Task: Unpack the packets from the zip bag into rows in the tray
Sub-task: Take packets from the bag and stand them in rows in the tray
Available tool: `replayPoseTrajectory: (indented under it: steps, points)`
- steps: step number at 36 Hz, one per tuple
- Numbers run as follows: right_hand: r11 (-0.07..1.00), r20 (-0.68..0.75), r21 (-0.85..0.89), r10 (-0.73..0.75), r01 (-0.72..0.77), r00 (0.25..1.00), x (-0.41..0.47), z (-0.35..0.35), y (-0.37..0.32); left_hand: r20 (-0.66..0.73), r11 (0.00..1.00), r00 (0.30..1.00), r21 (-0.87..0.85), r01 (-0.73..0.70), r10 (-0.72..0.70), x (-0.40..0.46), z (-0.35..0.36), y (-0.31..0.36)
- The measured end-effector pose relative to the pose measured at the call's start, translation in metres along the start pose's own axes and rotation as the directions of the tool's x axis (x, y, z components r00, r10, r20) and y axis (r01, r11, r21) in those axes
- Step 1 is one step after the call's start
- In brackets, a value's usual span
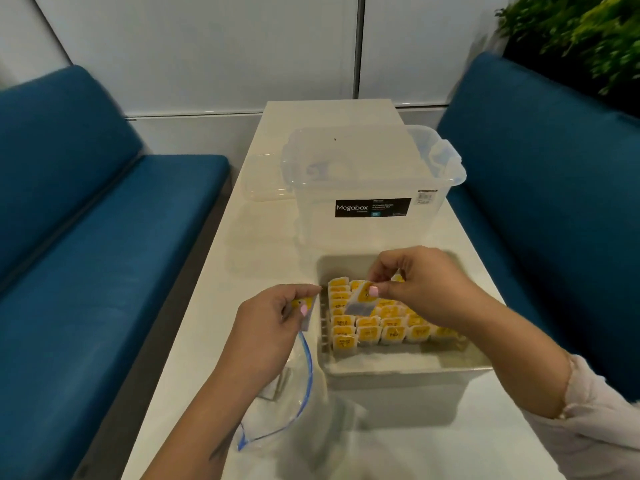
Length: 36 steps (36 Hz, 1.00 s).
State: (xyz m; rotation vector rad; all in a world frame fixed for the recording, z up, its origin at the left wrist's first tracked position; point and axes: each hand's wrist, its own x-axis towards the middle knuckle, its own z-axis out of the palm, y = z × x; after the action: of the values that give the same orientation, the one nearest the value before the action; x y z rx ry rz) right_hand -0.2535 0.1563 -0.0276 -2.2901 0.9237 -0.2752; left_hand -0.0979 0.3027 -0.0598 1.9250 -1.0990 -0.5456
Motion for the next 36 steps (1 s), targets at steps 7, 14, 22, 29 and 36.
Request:
replayPoseTrajectory:
  steps: [7, 14, 22, 29, 36]
  points:
    - [0.98, 0.073, -0.161, 0.134, -0.121, 0.988, -0.002, 0.016, 0.025, -0.032, 1.0, 0.999, -0.03, 0.006, -0.007, 0.0, 0.004, -0.009]
    - [0.933, 0.138, -0.331, 0.193, -0.139, 0.971, 0.0, 0.036, 0.037, -0.048, 0.995, 0.997, -0.088, 0.053, -0.057, -0.004, 0.006, -0.013]
    - [0.885, 0.169, -0.458, 0.183, -0.087, 0.968, 0.001, 0.051, 0.041, -0.037, 0.992, 0.996, -0.1, 0.079, -0.083, -0.007, 0.004, -0.011]
    - [0.863, 0.166, -0.5, 0.175, -0.07, 0.971, 0.004, 0.063, 0.044, -0.025, 0.994, 0.997, -0.08, 0.076, -0.078, -0.008, 0.005, -0.01]
    - [0.855, 0.149, -0.515, 0.156, -0.058, 0.976, 0.004, 0.071, 0.047, -0.022, 0.995, 0.996, -0.062, 0.084, -0.085, -0.009, 0.005, -0.012]
